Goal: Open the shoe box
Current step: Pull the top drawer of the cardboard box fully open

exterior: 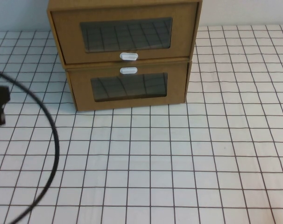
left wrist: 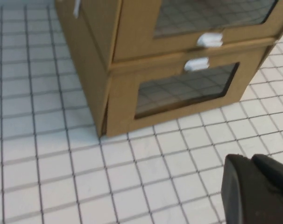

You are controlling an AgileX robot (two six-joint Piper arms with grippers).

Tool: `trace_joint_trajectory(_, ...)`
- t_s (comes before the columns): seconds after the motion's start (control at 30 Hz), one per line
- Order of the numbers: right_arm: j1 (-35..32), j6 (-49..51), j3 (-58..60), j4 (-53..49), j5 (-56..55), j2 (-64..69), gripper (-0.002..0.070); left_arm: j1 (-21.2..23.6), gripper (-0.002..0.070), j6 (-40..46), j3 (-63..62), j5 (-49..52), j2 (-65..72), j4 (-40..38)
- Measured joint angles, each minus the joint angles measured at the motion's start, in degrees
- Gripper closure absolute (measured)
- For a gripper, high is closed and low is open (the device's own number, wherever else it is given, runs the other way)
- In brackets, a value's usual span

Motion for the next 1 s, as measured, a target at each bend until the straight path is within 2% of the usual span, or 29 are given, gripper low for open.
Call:
trace_joint_trajectory(0.13, 0.00, 0.00, 0.00, 0.00, 0.00, 0.00, 0.0690, 0.00, 0.0677, 7.98, -14.74, 2.77, 12.29, -6.79)
trace_joint_trajectory(0.23, 0.00, 0.00, 0.00, 0.00, 0.00, 0.00, 0.0690, -0.84, 0.0677, 10.86, -25.35, 3.42, 21.57, -9.27)
trace_joint_trajectory(0.5, 0.00, 0.00, 0.00, 0.00, 0.00, 0.00, 0.0690, -8.57, 0.0677, 13.15, -52.85, 6.74, 43.48, -9.04)
trace_joint_trajectory(0.6, 0.00, 0.00, 0.00, 0.00, 0.00, 0.00, 0.0690, -10.03, 0.0677, 13.15, -60.49, 7.17, 51.03, -8.88)
trace_joint_trajectory(0.8, 0.00, 0.00, 0.00, 0.00, 0.00, 0.00, 0.0690, -10.52, 0.0677, 13.15, -70.74, 7.13, 61.41, -8.42)
trace_joint_trajectory(1.0, 0.00, 0.00, 0.00, 0.00, 0.00, 0.00, 0.0690, -10.52, 0.0677, 12.65, -73.44, 6.90, 66.60, -7.83)
